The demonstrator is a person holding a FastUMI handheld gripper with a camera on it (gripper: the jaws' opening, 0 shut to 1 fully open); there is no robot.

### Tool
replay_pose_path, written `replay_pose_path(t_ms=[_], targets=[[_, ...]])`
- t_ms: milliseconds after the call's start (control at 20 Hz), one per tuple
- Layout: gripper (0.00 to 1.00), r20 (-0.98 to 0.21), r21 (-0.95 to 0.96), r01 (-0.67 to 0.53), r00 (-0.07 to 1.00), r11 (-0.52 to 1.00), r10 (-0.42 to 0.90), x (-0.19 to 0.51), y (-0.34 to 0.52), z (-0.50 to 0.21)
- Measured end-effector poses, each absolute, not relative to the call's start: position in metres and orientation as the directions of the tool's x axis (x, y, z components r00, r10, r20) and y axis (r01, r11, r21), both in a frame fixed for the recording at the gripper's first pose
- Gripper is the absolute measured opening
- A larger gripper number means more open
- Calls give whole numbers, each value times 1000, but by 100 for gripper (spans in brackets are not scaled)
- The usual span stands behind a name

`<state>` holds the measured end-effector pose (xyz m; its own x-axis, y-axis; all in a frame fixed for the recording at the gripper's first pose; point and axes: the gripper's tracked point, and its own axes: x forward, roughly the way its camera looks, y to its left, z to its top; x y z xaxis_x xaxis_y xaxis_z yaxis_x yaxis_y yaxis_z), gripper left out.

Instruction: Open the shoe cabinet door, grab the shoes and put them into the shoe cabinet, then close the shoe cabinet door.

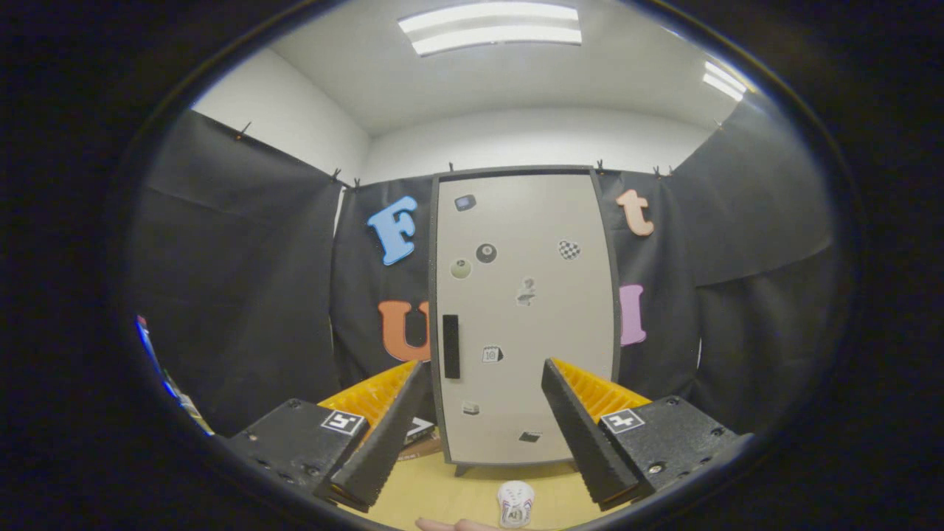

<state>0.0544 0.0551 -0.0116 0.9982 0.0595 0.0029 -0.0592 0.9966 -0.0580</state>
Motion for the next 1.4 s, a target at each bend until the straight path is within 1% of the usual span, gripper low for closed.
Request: replay_pose_path(t_ms=[200,300,650,850,950,1100,1150,1250,1300,1350,1400], targets=[[100,-52,-49,-96,994,994,94,100,78,-29],[100,-73,-47,-81,994,996,78,123,77,-37],[100,-76,-51,-79,994,996,75,230,87,-63],[99,-101,-34,-82,992,996,78,279,93,-82],[96,-100,-30,-94,991,995,91,296,98,-87],[83,-94,-20,-114,989,993,112,315,106,-89],[82,-90,-22,-117,989,993,114,320,108,-89],[76,-105,-29,-98,990,995,94,329,106,-92],[71,-122,-17,-83,989,996,80,333,104,-96],[65,-135,6,-93,986,996,93,339,108,-99],[55,-162,18,-105,981,994,106,337,111,-102]])
